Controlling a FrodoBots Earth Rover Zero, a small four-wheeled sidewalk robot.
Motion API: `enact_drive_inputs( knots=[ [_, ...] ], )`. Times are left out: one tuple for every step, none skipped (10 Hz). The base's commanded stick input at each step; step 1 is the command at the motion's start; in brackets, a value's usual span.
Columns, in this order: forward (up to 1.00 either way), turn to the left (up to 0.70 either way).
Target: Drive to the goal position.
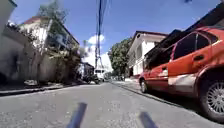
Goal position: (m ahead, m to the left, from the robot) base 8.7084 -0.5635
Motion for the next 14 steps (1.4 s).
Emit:
enact_drive_inputs(
  knots=[
    [1.0,0.02],
    [1.0,0.0],
    [1.0,0.0],
    [1.0,0.08],
    [1.0,-0.28],
    [1.0,-0.38],
    [1.0,-0.37],
    [1.0,-0.4],
    [1.0,-0.4],
    [1.0,-0.05],
    [1.0,0.11],
    [1.0,0.12],
    [1.0,0.06],
    [1.0,0.06]
  ],
)
